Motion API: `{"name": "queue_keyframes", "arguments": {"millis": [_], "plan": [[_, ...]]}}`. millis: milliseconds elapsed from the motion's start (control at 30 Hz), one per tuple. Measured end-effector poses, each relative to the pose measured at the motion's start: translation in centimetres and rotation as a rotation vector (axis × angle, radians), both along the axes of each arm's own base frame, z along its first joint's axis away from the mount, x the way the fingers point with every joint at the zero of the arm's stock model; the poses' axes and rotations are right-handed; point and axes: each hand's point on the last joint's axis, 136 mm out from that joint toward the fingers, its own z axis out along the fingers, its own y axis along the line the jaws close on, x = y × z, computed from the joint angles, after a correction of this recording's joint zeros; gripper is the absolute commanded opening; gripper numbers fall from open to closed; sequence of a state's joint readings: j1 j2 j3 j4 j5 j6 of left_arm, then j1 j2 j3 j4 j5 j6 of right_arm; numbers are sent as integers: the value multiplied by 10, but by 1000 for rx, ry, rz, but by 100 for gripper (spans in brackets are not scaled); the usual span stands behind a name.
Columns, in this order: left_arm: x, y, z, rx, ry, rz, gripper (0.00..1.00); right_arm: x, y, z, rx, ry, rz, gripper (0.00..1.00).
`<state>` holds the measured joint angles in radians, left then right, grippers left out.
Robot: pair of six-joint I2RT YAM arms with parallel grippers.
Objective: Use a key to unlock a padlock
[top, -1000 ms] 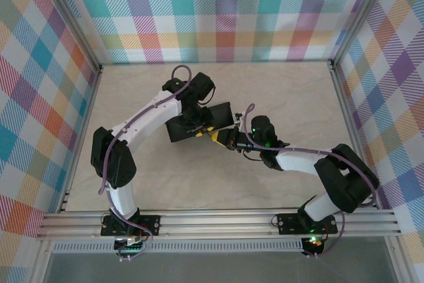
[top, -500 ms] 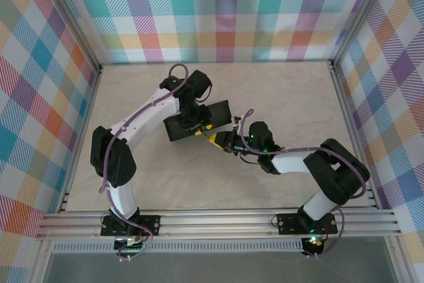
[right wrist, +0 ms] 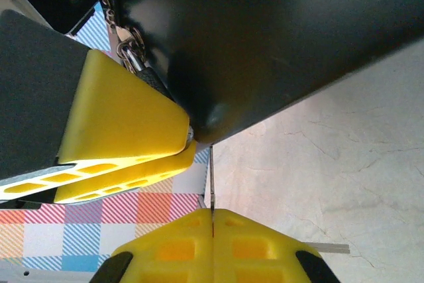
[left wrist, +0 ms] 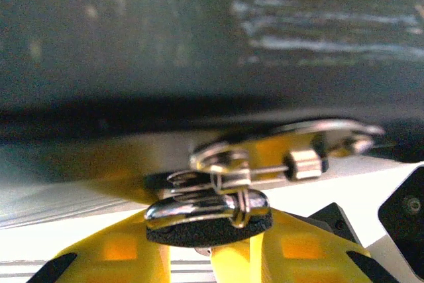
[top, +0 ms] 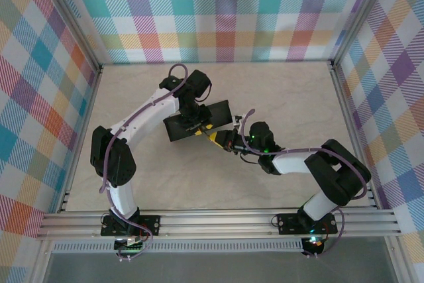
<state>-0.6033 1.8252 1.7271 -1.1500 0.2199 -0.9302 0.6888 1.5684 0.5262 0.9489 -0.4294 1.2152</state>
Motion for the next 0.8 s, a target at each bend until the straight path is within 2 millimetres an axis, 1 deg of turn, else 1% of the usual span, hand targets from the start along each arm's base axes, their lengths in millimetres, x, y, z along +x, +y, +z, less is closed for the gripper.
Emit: {"name": "queue_keyframes", "arguments": {"millis": [133, 367, 500, 800], "plan": [[0, 0, 0, 0, 0, 0, 0, 0, -1, 7, 10, -16, -2, 0], [-1, -1, 0, -6, 6, 7, 0, 0, -1, 7, 11, -18, -7, 0], [0, -1, 0, -11, 8, 19, 0, 2, -1, 11, 33, -37, -15, 0], [2, 0, 2, -29, 13, 28, 0, 9, 3, 1, 70, -43, -29, 0]]}}
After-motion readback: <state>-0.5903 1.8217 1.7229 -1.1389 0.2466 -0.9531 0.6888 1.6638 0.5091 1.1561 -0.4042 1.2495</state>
